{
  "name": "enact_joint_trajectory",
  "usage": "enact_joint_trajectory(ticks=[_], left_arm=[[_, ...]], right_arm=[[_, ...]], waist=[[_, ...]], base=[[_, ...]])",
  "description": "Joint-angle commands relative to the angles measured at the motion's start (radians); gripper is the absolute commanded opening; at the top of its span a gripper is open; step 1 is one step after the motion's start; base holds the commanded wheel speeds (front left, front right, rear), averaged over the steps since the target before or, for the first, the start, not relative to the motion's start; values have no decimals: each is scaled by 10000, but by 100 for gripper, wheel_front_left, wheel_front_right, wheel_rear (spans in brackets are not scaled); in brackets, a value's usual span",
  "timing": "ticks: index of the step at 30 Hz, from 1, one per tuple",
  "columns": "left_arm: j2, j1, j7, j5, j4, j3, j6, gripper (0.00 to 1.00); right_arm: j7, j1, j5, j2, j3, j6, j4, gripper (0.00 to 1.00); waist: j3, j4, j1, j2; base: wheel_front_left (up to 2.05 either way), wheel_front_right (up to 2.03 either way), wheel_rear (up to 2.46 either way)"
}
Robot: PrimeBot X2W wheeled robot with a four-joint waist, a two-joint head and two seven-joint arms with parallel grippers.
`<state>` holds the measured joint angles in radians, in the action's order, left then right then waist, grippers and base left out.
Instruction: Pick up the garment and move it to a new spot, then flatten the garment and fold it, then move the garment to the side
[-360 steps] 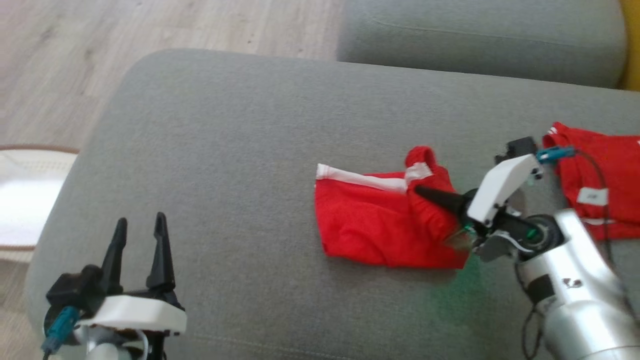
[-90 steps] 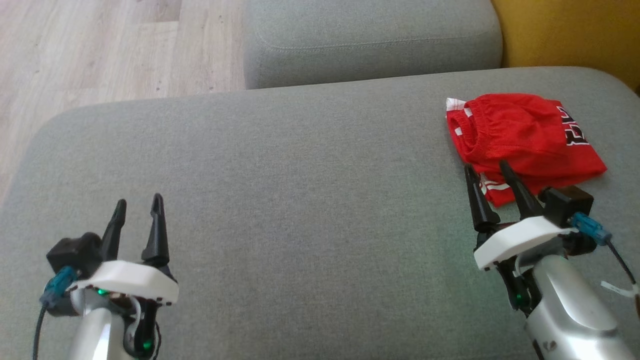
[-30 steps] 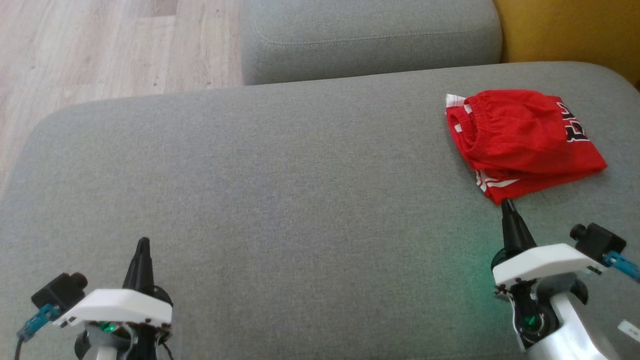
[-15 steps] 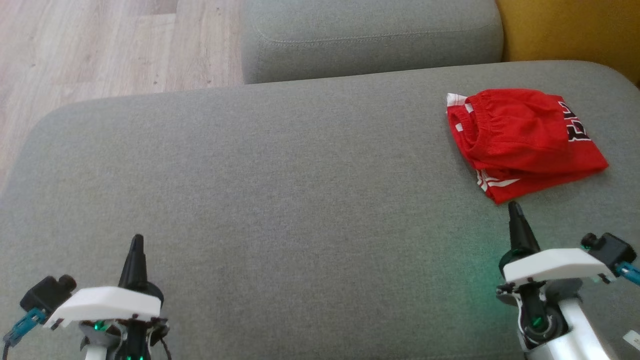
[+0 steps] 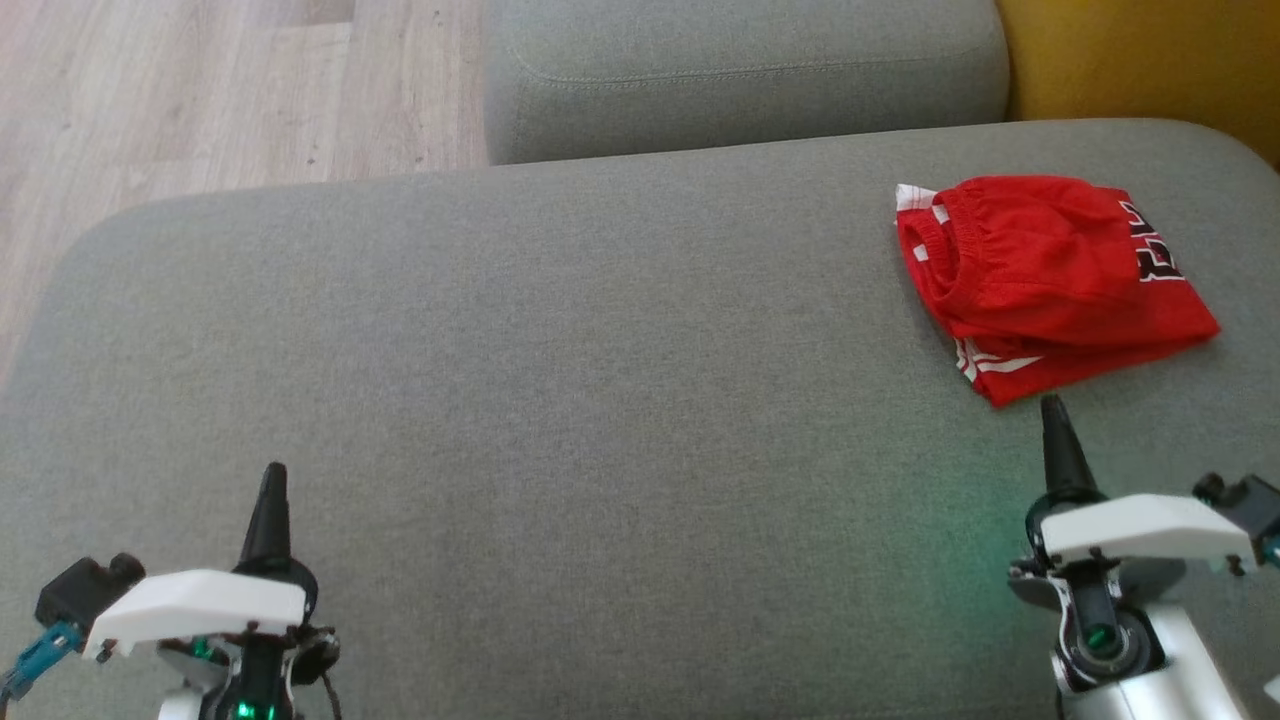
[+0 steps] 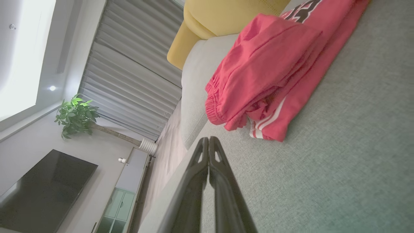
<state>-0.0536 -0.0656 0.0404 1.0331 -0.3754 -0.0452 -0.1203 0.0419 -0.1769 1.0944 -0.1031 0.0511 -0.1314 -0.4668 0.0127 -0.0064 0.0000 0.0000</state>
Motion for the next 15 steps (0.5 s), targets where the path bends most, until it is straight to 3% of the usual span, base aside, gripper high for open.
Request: enact_joint_trajectory(ticks=[1, 15], left_arm=[[-62, -452, -63, 239, 410, -264, -60, 0], [-36, -445, -465, 1739, 652, -380, -72, 0]], right_arm=[[-80, -177, 224, 53, -5, 4, 420, 0], [-481, 58, 1561, 182, -453, 5, 910, 0]], waist=[[-3, 1, 0, 0], [-45, 18, 0, 0]], base=[[0, 0, 0], [0, 0, 0]])
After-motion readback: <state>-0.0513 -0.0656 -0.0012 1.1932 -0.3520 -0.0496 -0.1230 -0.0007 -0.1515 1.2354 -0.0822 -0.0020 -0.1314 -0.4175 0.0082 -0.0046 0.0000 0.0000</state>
